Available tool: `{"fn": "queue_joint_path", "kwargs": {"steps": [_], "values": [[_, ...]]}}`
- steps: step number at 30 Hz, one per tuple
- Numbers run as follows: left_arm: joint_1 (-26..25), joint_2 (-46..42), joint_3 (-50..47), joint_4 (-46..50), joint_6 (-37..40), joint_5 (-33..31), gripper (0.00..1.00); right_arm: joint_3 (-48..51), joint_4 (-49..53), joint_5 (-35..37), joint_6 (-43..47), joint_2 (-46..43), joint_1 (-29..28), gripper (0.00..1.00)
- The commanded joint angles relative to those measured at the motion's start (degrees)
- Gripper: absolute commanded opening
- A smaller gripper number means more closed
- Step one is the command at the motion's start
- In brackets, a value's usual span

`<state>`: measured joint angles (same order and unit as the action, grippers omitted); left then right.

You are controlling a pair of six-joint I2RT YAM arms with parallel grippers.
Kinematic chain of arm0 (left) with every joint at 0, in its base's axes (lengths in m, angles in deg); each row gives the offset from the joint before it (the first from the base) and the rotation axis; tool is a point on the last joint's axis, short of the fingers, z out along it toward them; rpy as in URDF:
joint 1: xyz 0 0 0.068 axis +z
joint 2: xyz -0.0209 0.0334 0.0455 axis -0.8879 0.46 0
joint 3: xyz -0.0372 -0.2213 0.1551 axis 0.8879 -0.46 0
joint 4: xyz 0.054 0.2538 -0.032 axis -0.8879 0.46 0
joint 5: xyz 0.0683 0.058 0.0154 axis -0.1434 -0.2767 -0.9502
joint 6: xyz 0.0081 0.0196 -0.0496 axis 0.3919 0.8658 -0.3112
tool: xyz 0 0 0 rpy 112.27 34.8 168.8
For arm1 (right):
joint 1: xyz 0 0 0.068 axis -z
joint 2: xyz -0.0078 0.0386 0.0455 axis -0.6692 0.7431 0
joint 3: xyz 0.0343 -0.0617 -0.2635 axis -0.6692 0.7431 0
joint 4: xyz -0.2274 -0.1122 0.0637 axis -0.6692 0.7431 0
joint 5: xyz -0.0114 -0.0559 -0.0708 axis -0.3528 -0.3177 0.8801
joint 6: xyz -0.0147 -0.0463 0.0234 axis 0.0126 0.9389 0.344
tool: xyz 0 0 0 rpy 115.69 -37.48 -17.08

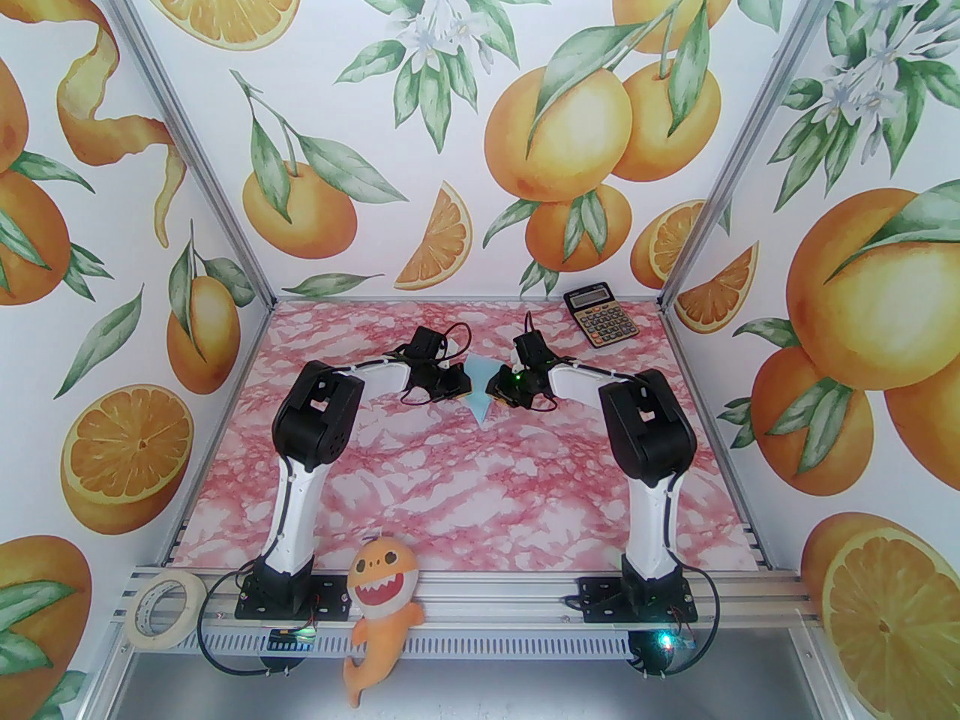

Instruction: Fold a paper plane with a square sheet of paper (fold left side to right side)

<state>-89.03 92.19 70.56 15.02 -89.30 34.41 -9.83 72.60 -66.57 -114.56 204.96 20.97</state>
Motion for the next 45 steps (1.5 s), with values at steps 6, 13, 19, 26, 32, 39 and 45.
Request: {"fn": "queue_joint_path", "kwargs": {"steps": [6,13,19,26,32,39,45], "values": [[-0.66,-2.43,0.08,0.09,0.41,0.86,0.12,-1.6,1.18,0.94,0.95,2.81,-0.5,0.16],[0.77,-7.1,0.46,1.19,1.15,0.45,0.4,-1.65,2.22,1.93,2.01,3.34,-0.65,0.1],[3.05,-9.68,-4.21,0.1,1.15,-1.01,0.48,-1.57,1.64,1.35,2.02,3.49,-0.85,0.11],[2.6,-6.77,-4.46,-1.34,1.3,0.71,0.44,-1.05,0.84,0.86,2.27,2.39,-0.91,0.15],[-0.33,-6.01,-4.3,-5.9,-0.6,3.99,0.2,-0.93,0.12,0.27,2.72,1.3,-0.84,0.16],[-1.69,-1.54,-2.54,-6.01,-2.53,4.0,0.1,1.94,-2.74,0.0,2.24,-2.22,-0.28,0.15],[-2.19,0.02,-0.88,-5.13,-2.72,3.46,0.1,6.73,-8.66,-2.21,1.03,-6.62,0.08,0.07]]}}
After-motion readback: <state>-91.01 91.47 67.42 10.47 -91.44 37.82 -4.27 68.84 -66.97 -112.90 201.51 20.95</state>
